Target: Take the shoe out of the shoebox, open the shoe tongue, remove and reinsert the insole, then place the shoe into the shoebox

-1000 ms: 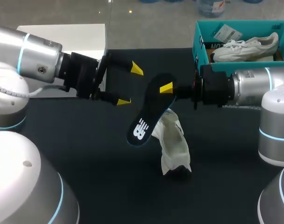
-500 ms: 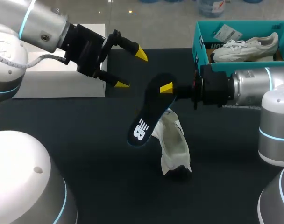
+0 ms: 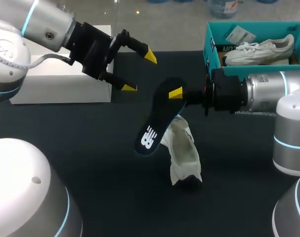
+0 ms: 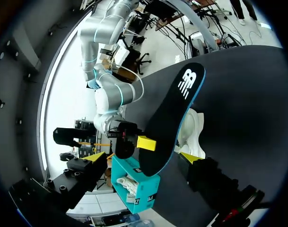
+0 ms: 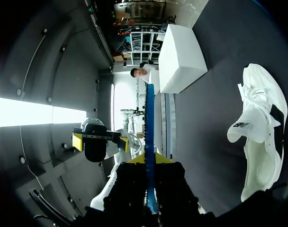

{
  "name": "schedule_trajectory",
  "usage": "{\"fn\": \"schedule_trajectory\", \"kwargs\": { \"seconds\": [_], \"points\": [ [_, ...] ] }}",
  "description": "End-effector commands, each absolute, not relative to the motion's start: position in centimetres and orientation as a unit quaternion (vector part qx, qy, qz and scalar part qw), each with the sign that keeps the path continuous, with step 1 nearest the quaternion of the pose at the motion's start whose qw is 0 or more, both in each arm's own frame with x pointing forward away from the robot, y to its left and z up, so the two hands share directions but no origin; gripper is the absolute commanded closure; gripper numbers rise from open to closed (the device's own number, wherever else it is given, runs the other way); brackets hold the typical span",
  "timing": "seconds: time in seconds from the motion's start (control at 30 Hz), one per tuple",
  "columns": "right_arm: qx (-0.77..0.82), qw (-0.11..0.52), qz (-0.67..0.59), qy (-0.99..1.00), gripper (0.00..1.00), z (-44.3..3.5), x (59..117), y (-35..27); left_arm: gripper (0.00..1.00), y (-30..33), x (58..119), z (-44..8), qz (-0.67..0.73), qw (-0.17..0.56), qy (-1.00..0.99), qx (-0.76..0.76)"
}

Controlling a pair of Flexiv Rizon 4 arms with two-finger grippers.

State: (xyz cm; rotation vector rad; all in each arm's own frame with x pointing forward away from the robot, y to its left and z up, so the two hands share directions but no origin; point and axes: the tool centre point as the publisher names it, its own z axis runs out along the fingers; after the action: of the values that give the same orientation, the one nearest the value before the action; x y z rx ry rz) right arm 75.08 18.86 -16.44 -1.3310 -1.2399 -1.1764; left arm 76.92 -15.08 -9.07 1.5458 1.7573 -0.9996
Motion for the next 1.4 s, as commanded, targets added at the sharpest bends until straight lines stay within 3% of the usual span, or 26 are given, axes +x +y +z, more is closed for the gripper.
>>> {"fn": "schedule_trajectory", "kwargs": {
  "seconds": [0.03,0.67,1.4],
  "points": [
    [-0.544,0.468,-0.48,-0.505,1.0,-16.5,75.0,18.9,0.0,-15.1,76.9,-9.1,-0.375,0.294,0.66,0.581],
    [-0.519,0.484,-0.467,-0.528,1.0,-16.6,69.9,12.8,0.0,-15.1,76.9,-9.1,-0.375,0.294,0.66,0.581],
    [-0.507,0.508,-0.415,-0.559,1.0,-15.9,71.2,15.8,0.0,-15.1,76.9,-9.1,-0.375,0.294,0.66,0.581]
  ]
}}
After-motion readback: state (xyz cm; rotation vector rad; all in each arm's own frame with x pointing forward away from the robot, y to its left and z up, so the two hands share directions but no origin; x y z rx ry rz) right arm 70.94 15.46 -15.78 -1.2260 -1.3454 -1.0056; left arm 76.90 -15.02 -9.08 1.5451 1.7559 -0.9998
